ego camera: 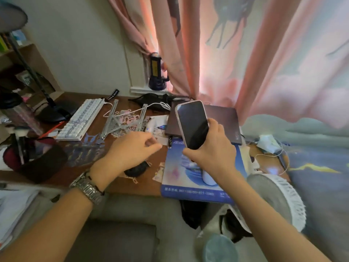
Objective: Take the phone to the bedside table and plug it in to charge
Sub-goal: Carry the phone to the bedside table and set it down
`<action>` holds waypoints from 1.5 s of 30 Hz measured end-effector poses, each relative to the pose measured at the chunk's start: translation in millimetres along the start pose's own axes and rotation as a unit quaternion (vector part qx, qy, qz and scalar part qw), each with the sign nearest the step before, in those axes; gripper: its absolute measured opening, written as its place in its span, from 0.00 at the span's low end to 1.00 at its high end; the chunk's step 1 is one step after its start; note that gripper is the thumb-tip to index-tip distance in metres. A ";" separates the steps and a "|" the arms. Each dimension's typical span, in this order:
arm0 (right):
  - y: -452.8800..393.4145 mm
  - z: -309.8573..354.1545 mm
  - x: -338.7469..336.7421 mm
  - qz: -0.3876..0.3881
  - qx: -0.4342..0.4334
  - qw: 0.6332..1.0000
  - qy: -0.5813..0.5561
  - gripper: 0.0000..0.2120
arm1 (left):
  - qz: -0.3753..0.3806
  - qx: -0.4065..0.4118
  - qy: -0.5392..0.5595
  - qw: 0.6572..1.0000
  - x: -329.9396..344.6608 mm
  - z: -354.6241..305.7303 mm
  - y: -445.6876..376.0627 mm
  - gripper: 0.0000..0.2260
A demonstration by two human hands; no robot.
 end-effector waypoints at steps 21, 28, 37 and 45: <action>140.1 -335.0 -341.8 -0.146 0.178 0.971 0.061 0.38 | 0.035 0.212 0.070 0.974 146.4 -432.9 116.7 0.12; 143.9 -418.0 -350.6 -0.122 0.225 0.960 0.111 0.43 | 0.061 0.232 0.029 0.970 212.8 -473.8 98.8 0.14; 69.7 -496.9 -290.4 -0.026 0.232 0.964 0.124 0.41 | 0.080 0.196 0.008 0.977 281.8 -494.5 19.8 0.14; 13.4 -552.0 -237.7 0.036 0.246 0.961 0.121 0.40 | 0.090 0.133 0.009 0.987 317.5 -490.5 -38.3 0.14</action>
Point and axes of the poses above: each hand's wrist, its own y-axis away from the middle knuckle, its own x-axis out of the palm, z = x × y, the point moved 9 cm from there along -y, towards the middle knuckle, and after that the axes turned 10 degrees about -z, right-handed, at the moved point
